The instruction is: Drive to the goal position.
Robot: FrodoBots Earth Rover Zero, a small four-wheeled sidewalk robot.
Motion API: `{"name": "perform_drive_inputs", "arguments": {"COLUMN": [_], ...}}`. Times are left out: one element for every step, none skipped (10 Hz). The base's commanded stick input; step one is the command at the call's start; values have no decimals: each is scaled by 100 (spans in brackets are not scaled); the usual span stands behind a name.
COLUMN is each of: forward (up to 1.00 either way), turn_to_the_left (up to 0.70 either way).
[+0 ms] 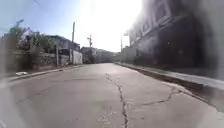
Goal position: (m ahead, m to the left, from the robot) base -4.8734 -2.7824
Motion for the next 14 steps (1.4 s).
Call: {"name": "perform_drive_inputs", "arguments": {"forward": [100, 100, 100, 100, 100, 100, 100, 100, 100, 100, 100, 100, 100, 100], "turn_to_the_left": [0, 0, 0, 0, 0, 0, 0, 0, 0, 0, 0, 0, 0, 0]}}
